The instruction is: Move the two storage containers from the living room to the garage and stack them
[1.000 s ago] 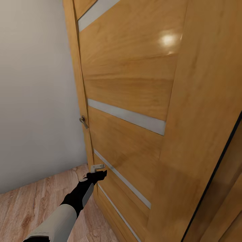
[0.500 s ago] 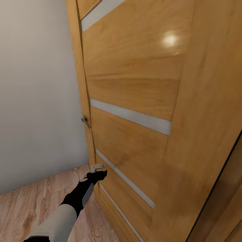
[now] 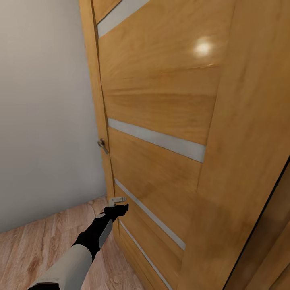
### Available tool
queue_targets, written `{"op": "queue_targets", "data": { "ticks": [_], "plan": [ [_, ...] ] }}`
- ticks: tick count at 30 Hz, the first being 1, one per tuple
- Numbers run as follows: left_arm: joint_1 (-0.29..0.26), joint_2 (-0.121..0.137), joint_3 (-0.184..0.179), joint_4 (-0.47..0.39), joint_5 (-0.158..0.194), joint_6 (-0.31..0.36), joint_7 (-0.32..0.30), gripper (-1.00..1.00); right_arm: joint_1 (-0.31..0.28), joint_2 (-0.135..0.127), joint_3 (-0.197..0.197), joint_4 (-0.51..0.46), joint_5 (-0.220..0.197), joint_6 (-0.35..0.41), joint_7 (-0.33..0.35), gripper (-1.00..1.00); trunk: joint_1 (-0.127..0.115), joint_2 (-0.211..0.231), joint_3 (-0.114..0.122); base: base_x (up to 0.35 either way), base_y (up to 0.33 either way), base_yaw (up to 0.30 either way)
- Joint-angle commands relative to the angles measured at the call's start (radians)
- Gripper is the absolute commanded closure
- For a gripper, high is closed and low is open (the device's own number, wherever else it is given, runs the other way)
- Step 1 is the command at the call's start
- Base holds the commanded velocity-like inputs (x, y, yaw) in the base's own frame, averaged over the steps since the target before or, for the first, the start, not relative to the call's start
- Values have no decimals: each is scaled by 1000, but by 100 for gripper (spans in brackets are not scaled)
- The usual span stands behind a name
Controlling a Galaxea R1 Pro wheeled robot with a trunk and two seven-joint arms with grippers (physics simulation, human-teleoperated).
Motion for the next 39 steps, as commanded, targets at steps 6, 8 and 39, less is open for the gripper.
{"op": "queue_targets", "data": {
  "ticks": [6, 8, 39],
  "plan": [
    [0, -1, 3, -2, 7, 7, 1, -100, 0, 0, 6, -1, -3, -1, 1, -100, 0, -1, -1, 87, 0, 0],
    [0, -2, 3, -2, 7, 8, 1, -100, 0, 0, 6, -1, -4, -1, 1, -100, 0, -1, -1, 257, 0, 0],
    [0, -2, 3, -1, 7, 8, 1, -100, 0, 0, 6, -1, -4, -1, 1, -100, 0, -1, -1, 28, 0, 0]
  ]
}}
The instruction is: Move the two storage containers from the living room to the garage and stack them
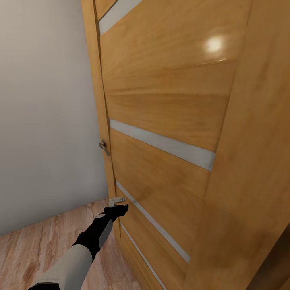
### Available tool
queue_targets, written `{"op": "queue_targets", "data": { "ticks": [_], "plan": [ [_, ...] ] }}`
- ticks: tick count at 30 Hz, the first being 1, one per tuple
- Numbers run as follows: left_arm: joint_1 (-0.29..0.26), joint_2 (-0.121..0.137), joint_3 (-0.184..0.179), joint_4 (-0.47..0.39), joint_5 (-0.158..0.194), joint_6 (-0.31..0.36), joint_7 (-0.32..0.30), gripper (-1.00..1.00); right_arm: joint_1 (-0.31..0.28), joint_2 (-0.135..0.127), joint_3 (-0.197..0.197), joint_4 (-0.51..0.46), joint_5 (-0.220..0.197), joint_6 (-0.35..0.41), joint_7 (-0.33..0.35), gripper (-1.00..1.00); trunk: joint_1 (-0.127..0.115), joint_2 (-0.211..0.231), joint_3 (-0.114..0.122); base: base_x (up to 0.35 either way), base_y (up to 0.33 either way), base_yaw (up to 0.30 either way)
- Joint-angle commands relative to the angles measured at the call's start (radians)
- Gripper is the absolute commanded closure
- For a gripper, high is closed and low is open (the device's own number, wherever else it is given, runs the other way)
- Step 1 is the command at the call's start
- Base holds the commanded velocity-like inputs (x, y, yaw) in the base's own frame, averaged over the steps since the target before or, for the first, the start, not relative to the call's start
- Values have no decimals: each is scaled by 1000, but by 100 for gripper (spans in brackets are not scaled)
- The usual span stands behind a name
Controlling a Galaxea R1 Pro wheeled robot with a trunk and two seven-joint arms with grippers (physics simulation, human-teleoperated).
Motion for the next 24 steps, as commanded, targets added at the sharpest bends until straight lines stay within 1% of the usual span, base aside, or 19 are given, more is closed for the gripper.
{"op": "queue_targets", "data": {
  "ticks": [1, 7, 16, 24],
  "plan": [
    [0, -1, 2, -2, 10, 6, -1, -100, 0, 0, 6, -1, -4, -1, 1, -100, 0, 0, -1, 0, 0, 0],
    [0, -1, 2, -2, 10, 6, -1, -100, 0, 0, 6, -1, -4, -1, 1, -100, 0, 0, -1, 0, 0, -24],
    [0, -3, 2, -2, 10, 6, -1, -100, 0, 0, 6, -1, -4, -1, 1, -100, 0, 0, 3, 0, 0, -202],
    [-1, -3, 2, -2, 10, 6, -1, -100, 0, 0, 6, -1, -4, -1, 1, -100, 0, 0, 4, 0, 0, -35]
  ]
}}
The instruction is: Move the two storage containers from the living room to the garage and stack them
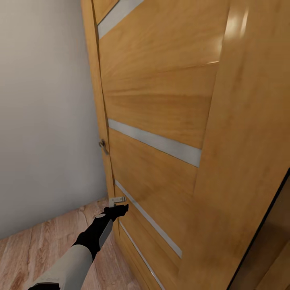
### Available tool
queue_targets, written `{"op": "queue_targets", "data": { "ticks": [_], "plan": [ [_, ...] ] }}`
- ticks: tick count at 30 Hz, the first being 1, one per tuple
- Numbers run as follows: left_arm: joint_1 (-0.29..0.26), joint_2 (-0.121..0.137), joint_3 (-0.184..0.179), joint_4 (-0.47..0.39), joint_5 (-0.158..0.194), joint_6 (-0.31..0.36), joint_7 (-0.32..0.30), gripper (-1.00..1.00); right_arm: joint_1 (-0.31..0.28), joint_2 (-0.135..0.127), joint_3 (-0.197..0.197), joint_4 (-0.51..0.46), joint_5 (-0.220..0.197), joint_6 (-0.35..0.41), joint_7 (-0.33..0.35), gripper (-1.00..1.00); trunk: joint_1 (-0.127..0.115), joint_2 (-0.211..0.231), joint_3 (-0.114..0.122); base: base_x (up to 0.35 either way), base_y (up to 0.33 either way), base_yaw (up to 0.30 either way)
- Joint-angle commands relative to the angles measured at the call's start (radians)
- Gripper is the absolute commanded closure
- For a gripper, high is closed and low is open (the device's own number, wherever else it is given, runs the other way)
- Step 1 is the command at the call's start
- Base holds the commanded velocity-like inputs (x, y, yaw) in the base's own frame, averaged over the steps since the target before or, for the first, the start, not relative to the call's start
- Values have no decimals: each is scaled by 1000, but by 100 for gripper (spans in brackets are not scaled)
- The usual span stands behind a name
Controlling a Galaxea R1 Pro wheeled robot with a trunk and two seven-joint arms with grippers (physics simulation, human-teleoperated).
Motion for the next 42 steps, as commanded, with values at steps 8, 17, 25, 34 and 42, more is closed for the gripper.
{"op": "queue_targets", "data": {
  "ticks": [8, 17, 25, 34, 42],
  "plan": [
    [0, -2, 0, -3, 15, 6, -3, -100, 0, 0, 6, -1, -4, -2, 1, -100, 0, 0, -1, 0, 0, -2],
    [0, -2, 0, -2, 15, 6, -3, -100, 0, 0, 6, -1, -4, -2, 0, -100, 0, 0, -1, 0, 0, 0],
    [0, -2, 0, -3, 15, 6, -3, -100, 0, 0, 6, -1, -4, -2, 1, -100, 0, 0, -1, 0, 0, 0],
    [0, -1, 0, -2, 15, 6, -3, -100, 0, 0, 6, -1, -4, -2, 1, -100, 0, 0, -1, 0, 0, 0],
    [0, -2, 0, -2, 15, 6, -3, -100, 0, 0, 6, -1, -4, -2, 0, -100, 0, 0, -1, 0, 0, -152]
  ]
}}
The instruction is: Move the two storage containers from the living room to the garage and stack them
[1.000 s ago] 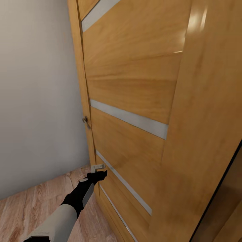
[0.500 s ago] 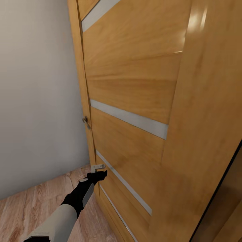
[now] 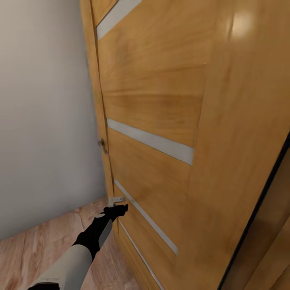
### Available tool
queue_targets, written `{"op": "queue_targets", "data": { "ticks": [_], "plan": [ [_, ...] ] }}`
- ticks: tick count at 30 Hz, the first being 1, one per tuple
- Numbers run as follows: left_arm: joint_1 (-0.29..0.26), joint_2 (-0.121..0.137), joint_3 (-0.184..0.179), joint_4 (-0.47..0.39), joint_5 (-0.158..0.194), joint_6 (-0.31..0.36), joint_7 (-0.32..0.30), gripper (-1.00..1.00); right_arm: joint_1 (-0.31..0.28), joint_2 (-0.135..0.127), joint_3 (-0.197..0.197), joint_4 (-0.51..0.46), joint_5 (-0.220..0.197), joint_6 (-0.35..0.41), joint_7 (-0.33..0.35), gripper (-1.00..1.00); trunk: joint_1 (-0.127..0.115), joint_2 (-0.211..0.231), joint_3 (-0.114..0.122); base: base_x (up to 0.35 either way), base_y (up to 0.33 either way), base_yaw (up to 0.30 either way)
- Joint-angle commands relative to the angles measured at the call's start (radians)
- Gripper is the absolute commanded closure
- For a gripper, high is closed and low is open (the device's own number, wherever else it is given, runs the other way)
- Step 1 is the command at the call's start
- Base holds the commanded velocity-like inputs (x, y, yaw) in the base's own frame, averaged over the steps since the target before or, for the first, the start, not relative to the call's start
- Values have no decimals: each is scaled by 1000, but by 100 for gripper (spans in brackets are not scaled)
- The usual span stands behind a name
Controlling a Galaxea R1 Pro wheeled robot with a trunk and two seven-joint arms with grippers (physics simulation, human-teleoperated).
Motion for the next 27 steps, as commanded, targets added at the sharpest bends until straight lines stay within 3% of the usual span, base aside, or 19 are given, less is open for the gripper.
{"op": "queue_targets", "data": {
  "ticks": [1, 27],
  "plan": [
    [0, -4, -2, -2, 21, 6, -6, -100, 0, 0, 6, -1, -4, -1, 1, -100, 0, 0, -1, 0, 0, -172],
    [0, -2, -2, -2, 21, 6, -5, -100, 0, 0, 6, -1, -4, -1, 2, -100, 0, 0, -1, 0, 0, -13]
  ]
}}
